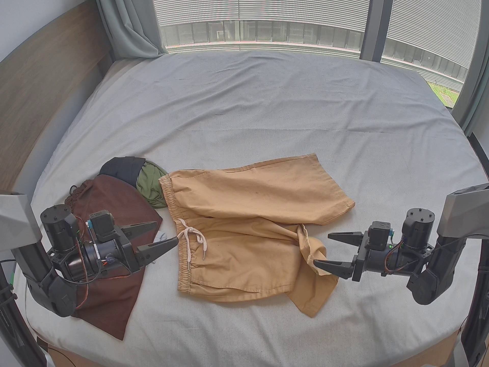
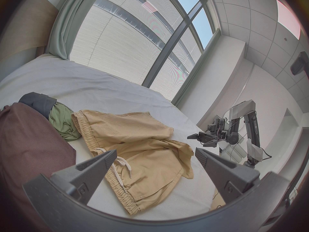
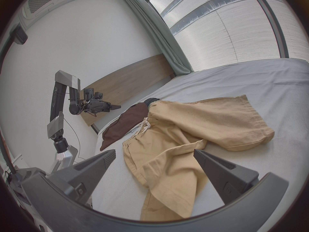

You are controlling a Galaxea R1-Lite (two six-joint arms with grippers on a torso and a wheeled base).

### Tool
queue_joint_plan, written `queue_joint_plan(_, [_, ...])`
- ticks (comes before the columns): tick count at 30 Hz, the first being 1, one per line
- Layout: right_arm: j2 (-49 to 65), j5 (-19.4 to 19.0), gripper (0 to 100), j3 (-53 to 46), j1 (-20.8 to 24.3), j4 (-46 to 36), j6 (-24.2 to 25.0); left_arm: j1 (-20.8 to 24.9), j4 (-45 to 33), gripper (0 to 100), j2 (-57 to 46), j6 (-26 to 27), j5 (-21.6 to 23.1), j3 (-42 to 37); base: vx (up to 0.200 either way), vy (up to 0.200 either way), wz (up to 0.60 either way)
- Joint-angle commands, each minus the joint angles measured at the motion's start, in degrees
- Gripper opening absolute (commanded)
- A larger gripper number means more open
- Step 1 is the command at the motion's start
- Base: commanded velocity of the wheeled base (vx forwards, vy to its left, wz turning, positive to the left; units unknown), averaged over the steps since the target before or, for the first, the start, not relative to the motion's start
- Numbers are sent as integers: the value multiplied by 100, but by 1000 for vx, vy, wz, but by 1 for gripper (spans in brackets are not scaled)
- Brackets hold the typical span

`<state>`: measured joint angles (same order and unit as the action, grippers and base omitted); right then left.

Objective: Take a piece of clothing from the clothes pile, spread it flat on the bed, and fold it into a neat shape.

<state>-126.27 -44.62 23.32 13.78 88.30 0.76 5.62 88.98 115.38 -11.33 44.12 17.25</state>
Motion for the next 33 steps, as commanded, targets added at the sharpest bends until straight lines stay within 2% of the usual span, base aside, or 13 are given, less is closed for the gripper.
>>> queue_joint_plan(1, [-223, -3, 100, -3, 187, 12, -23, 9, 5, 100, 37, -10, 0, 6, 0, 0, 0])
queue_joint_plan(8, [-302, 32, 100, 15, 248, 12, -172, 9, 5, 100, 116, -1, -8, 33, 0, 0, 0])
queue_joint_plan(10, [-442, 208, 100, 67, 240, 12, -190, 9, 5, 100, 116, -1, -8, 33, 0, 0, 0])
queue_joint_plan(18, [-671, 225, 100, 173, 389, 21, -269, 18, 5, 100, 116, -1, -8, 24, 0, 0, 0])
queue_joint_plan(30, [-970, 313, 100, 516, 319, 21, -304, 44, 5, 100, 116, -1, 35, 15, 0, 0, 0])
queue_joint_plan(31, [-978, 401, 0, 551, 319, 21, -295, 44, 5, 100, 116, -1, 44, 15, 0, 0, 0])
queue_joint_plan(33, [-1005, 498, 0, 586, 310, 30, -287, 44, 5, 100, 116, -1, 44, 15, 0, 0, 0])
